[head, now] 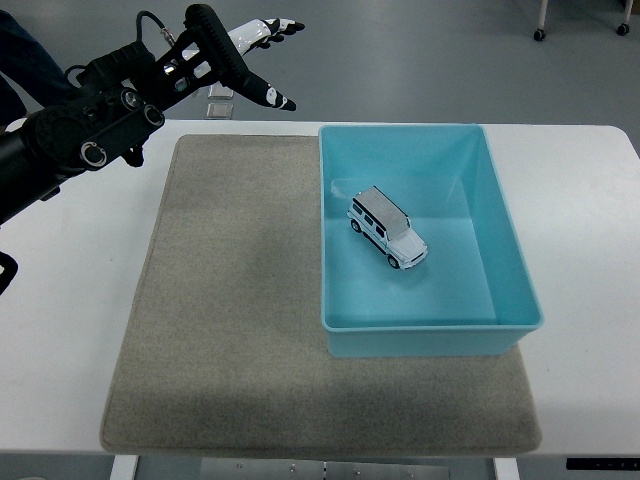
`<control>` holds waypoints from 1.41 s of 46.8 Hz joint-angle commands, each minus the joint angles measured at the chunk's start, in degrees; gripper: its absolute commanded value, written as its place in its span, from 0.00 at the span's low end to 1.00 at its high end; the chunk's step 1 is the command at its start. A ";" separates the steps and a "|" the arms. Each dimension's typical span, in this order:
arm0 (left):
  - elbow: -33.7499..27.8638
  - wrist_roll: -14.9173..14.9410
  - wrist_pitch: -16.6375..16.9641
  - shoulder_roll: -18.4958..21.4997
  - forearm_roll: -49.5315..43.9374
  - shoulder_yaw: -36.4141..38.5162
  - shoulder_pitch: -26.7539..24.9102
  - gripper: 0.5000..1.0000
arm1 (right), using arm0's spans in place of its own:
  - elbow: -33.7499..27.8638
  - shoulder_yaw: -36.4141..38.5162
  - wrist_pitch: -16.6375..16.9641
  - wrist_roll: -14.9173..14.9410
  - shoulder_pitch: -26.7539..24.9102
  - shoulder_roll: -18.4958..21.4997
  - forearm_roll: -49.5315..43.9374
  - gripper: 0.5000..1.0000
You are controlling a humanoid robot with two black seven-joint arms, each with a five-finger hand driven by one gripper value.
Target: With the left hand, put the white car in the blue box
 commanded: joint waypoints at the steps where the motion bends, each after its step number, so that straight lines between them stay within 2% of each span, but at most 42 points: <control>1: 1.63 0.01 -0.01 -0.07 -4.06 -0.08 0.51 0.99 | 0.00 -0.01 0.00 0.00 0.00 0.00 0.01 0.87; 10: 4.53 0.01 -0.01 -0.16 -16.44 -0.08 0.94 0.99 | 0.00 0.08 0.00 0.00 0.00 0.00 0.01 0.87; 22: 6.29 0.36 0.08 -0.42 -40.17 -0.08 2.62 0.99 | 0.00 -0.01 0.00 0.00 0.00 0.00 0.01 0.87; 34: 12.36 0.72 0.08 -3.06 -57.23 -0.34 3.58 0.99 | 0.00 -0.01 0.00 0.00 0.00 0.00 -0.08 0.87; 41: 12.45 0.80 -0.01 -4.38 -63.13 -1.30 4.64 0.99 | 0.00 -0.01 0.00 0.00 0.00 0.00 0.01 0.87; 48: 12.45 0.80 -1.33 -4.91 -63.83 -7.54 6.48 1.00 | 0.00 -0.01 0.00 0.00 0.00 0.00 -0.08 0.87; 52: 12.45 0.72 -3.78 -4.91 -63.83 -10.53 7.62 1.00 | 0.00 0.08 0.00 0.00 0.00 0.00 0.01 0.87; 60: 14.73 -0.16 -13.54 -6.31 -63.83 -12.99 8.59 1.00 | 0.00 -0.01 0.00 0.00 0.00 0.00 0.01 0.87; 62: 15.52 -0.16 -14.86 -6.40 -63.83 -14.48 8.59 1.00 | 0.00 -0.01 0.00 0.00 0.00 0.00 0.01 0.87; 66: 15.87 -0.16 -15.30 -6.49 -63.83 -16.69 9.38 1.00 | 0.00 -0.01 0.00 0.00 0.00 0.00 0.01 0.87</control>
